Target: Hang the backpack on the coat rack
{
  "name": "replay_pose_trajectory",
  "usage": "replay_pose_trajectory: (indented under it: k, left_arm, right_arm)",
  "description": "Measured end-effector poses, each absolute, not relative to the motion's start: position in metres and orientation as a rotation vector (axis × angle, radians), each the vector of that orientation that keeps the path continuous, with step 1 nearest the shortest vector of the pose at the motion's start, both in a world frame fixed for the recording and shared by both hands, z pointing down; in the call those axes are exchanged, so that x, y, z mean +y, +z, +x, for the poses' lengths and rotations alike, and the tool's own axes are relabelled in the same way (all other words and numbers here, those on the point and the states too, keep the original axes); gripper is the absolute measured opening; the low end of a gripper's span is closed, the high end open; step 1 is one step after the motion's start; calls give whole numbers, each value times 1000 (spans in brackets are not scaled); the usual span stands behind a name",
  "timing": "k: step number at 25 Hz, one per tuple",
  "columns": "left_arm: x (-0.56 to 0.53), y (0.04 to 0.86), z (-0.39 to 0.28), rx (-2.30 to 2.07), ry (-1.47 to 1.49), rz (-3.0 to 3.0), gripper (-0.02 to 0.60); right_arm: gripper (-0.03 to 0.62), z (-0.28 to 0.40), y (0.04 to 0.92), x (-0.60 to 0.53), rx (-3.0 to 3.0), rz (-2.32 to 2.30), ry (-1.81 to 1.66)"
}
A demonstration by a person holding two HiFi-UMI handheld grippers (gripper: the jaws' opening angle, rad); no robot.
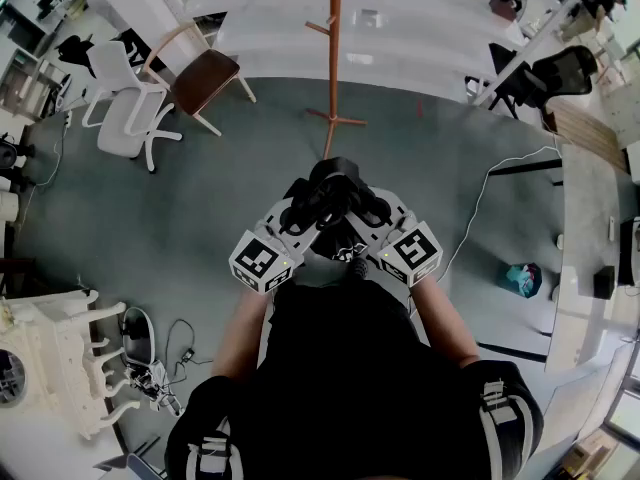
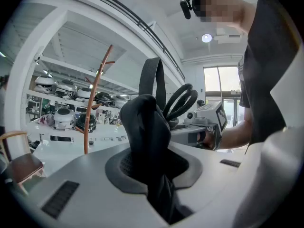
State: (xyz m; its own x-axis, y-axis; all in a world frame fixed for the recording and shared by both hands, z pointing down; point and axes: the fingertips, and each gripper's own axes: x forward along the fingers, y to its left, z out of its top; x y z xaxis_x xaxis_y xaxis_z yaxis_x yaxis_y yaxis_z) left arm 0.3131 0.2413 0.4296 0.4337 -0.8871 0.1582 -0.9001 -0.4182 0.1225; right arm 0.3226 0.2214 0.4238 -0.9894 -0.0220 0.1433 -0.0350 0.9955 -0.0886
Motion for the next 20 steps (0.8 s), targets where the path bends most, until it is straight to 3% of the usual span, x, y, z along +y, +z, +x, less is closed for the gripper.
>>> replay_pose_trajectory:
  k: [20]
  left_arm:
    - [364, 438, 195, -1390, 211, 2607, 86]
  right_arm:
    - [92, 206, 433, 344, -2966, 276, 159]
